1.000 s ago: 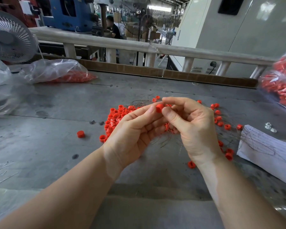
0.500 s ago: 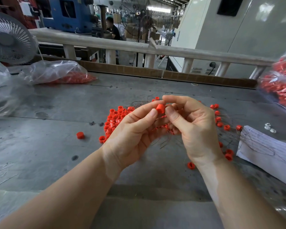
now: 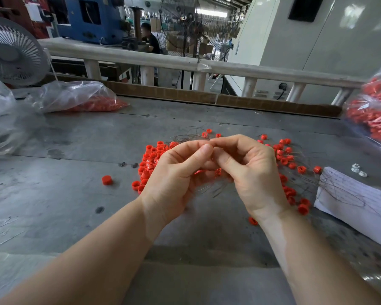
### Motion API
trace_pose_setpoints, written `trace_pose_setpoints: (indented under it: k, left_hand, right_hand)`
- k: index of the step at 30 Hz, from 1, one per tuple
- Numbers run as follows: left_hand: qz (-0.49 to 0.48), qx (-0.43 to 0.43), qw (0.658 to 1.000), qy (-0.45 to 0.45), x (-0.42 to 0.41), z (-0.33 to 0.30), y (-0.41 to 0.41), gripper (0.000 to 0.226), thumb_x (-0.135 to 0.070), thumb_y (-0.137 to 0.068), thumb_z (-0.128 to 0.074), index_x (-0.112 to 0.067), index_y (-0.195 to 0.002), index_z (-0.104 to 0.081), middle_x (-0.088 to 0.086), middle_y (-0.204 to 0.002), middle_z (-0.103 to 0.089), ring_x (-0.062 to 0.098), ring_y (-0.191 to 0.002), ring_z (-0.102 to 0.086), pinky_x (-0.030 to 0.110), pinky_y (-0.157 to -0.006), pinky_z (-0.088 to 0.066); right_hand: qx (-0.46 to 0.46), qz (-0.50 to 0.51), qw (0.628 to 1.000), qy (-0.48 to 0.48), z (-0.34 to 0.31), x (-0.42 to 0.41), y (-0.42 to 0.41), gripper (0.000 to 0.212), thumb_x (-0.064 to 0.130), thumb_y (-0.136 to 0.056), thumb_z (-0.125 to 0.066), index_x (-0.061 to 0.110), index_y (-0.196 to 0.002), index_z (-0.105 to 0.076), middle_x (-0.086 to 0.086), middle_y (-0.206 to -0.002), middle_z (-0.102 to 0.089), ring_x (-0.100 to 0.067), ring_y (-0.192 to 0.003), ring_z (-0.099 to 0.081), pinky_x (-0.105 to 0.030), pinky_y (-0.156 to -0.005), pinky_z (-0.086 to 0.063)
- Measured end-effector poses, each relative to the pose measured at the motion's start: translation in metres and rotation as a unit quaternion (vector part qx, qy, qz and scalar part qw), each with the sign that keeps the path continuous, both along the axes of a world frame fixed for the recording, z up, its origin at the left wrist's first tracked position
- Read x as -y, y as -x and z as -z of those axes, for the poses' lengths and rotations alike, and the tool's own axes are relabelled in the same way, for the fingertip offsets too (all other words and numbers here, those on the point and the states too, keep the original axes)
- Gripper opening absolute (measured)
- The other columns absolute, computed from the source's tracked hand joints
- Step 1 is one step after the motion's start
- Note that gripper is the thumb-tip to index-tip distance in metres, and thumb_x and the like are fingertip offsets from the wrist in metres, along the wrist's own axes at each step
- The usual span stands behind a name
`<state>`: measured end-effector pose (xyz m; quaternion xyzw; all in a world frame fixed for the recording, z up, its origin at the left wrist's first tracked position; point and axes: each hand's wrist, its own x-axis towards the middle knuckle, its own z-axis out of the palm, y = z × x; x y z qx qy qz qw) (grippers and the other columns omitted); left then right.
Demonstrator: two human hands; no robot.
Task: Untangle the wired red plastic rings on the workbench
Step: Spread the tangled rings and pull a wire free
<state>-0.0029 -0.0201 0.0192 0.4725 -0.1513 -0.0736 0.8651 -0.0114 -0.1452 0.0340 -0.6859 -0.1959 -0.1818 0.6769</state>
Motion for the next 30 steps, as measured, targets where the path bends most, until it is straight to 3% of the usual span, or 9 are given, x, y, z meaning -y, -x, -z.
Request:
trace_pose_setpoints:
  k: [7, 11, 20, 24, 28, 30]
  left_hand:
    - [-0.081, 0.02, 0.995, -0.054, -0.001, 0.001, -0.001, 0.015, -0.024, -0.065, -0.068, -0.009, -0.067, -0.066, 0.002, -0.056, -0.062, 0.008, -0.05, -0.058, 0.017, -0.05, -0.048]
    - [-0.084, -0.002, 0.995, -0.049, -0.003, 0.004, -0.004, 0.019, -0.028, -0.066, -0.069, -0.01, -0.062, -0.064, 0.002, -0.055, -0.057, 0.011, -0.051, -0.057, 0.02, -0.051, -0.049]
    - [-0.133, -0.031, 0.987, -0.09, -0.003, 0.005, -0.006, 0.024, -0.04, -0.063, -0.069, -0.017, -0.058, -0.06, -0.002, -0.061, -0.057, 0.008, -0.059, -0.053, 0.024, -0.063, -0.043]
    - [-0.111, -0.04, 0.991, -0.059, -0.001, 0.003, -0.004, 0.022, -0.035, -0.066, -0.066, -0.018, -0.053, -0.061, -0.002, -0.056, -0.054, 0.006, -0.053, -0.05, 0.019, -0.056, -0.042]
    - [-0.118, -0.073, 0.99, -0.036, -0.006, 0.002, -0.007, 0.021, -0.031, -0.069, -0.065, -0.011, -0.069, -0.058, -0.005, -0.053, -0.053, 0.004, -0.047, -0.046, 0.017, -0.049, -0.041]
    - [-0.114, -0.071, 0.99, -0.036, -0.006, 0.002, -0.007, 0.019, -0.03, -0.068, -0.066, -0.012, -0.067, -0.06, -0.005, -0.054, -0.055, 0.004, -0.048, -0.046, 0.015, -0.049, -0.042]
  right_hand:
    - [-0.012, 0.001, 0.998, 0.059, 0.004, 0.001, -0.002, 0.011, 0.008, -0.081, -0.066, 0.019, -0.081, -0.069, 0.01, -0.06, -0.064, 0.002, -0.052, -0.055, -0.009, -0.053, -0.04]
    - [-0.031, -0.02, 0.996, 0.078, 0.004, 0.002, -0.002, 0.014, 0.001, -0.082, -0.068, 0.013, -0.089, -0.07, 0.004, -0.065, -0.069, 0.001, -0.054, -0.059, -0.007, -0.052, -0.041]
    - [-0.054, 0.051, 0.977, 0.199, 0.006, 0.008, -0.008, 0.019, 0.008, -0.082, -0.07, 0.024, -0.072, -0.069, 0.014, -0.059, -0.064, 0.005, -0.057, -0.056, -0.007, -0.057, -0.04]
    - [-0.024, 0.07, 0.965, 0.251, 0.003, 0.009, -0.008, 0.022, 0.008, -0.084, -0.068, 0.027, -0.071, -0.064, 0.014, -0.063, -0.061, 0.006, -0.063, -0.055, -0.006, -0.064, -0.04]
    - [-0.021, 0.111, 0.948, 0.296, 0.006, 0.013, -0.009, 0.022, 0.01, -0.084, -0.068, 0.027, -0.072, -0.063, 0.014, -0.068, -0.061, 0.003, -0.066, -0.054, -0.008, -0.065, -0.039]
    - [-0.008, 0.135, 0.943, 0.303, 0.006, 0.017, -0.011, 0.024, 0.008, -0.084, -0.067, 0.028, -0.072, -0.062, 0.016, -0.066, -0.059, 0.004, -0.064, -0.053, -0.007, -0.063, -0.038]
